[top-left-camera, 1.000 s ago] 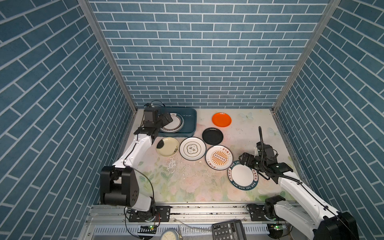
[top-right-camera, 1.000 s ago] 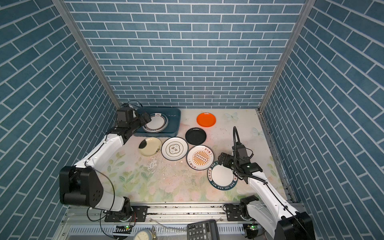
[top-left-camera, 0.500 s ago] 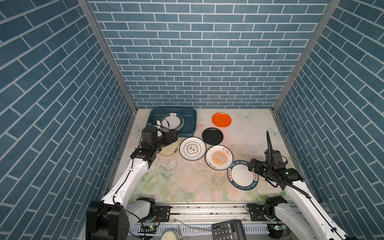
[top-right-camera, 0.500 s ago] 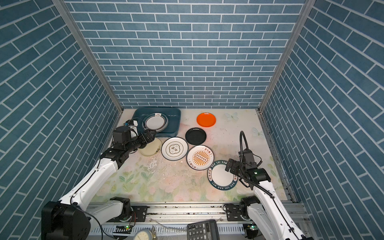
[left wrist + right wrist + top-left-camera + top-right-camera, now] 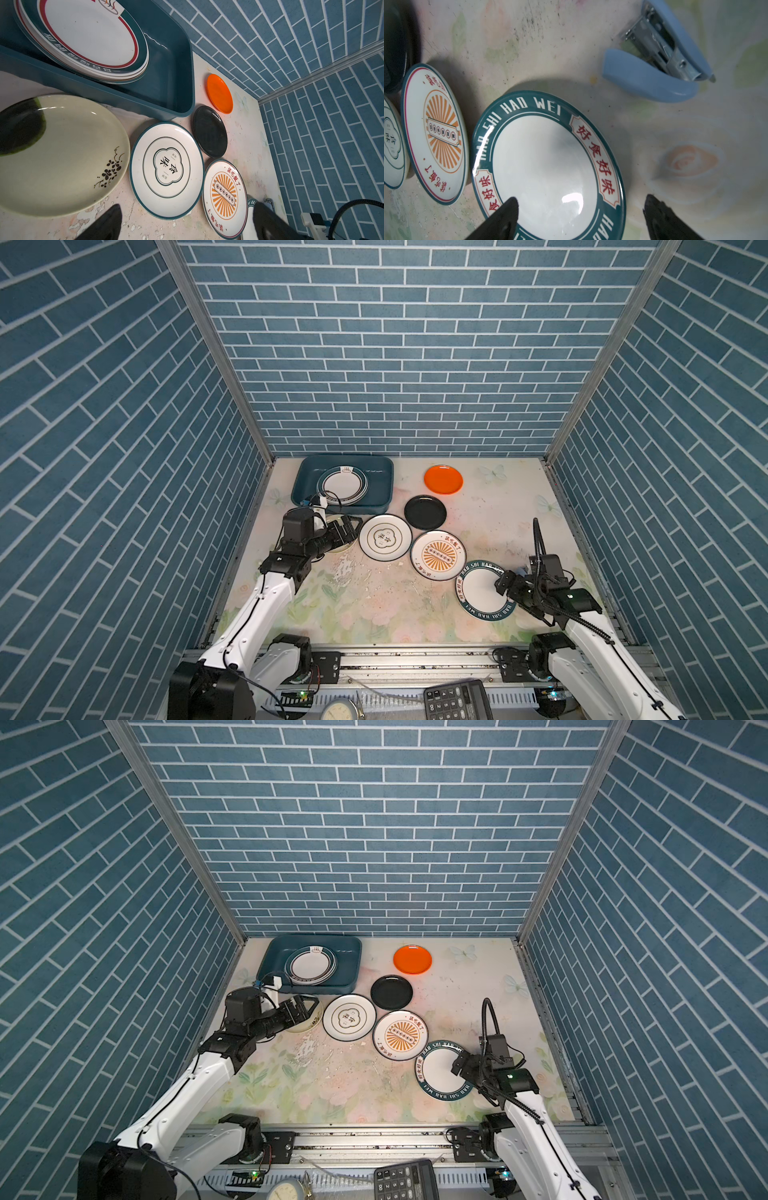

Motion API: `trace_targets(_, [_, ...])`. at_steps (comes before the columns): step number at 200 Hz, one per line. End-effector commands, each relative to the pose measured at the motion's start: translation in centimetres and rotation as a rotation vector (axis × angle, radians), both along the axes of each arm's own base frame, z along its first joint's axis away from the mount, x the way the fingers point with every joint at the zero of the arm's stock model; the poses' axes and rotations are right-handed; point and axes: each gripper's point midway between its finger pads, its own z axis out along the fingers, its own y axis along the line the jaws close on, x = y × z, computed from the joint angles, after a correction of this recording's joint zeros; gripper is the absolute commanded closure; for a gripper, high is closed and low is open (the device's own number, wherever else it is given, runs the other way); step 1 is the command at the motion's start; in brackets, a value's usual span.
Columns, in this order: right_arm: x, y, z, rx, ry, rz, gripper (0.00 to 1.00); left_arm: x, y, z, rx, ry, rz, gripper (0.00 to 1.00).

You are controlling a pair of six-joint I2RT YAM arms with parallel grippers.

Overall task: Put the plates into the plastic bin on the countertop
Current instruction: 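Lower the right gripper onto the 'HAO SHI HAO WEI' plate rim and close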

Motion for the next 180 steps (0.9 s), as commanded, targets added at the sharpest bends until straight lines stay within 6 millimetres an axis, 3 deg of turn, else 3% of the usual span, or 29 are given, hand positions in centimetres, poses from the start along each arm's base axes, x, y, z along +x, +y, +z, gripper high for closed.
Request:
trace_targets(1, [0.1,0.5,-0.1,0.069,-0.025,-0.041,0.10,0.0,-0.8,0.6,-0.030,-0.009,-0.035,0.00])
trace_targets(48, [-0.7,1.0,-1.9,0.109,0.029,-0.052,0.21,-0.2,-1.2,1.3,-0.062,-0.015,-0.050,0.00])
trace_targets(107, [-1.5,0.5,-3.1,0.096,0.065,-0.079,0.49,-0.4,-1.4,1.0,-0.068,0.011,-0.059,0.00])
trace_targets(131, [-1.6,0.3,-3.0,0.094,0.057,-0.090,0.57,-0.4,-1.2,0.8,-0.066,0.017,-0.051,0.00])
trace_targets(156, [-1.8,-0.1,-2.6,0.072,0.051,-0.099,0.71,-0.4,-1.2,0.7,-0.065,0.022,-0.051,0.00])
trace_targets(180, [-1.8,-0.1,-2.5,0.073,0.045,-0.100,0.73,-0.4,-1.2,0.4,-0.063,0.029,-0.047,0.00])
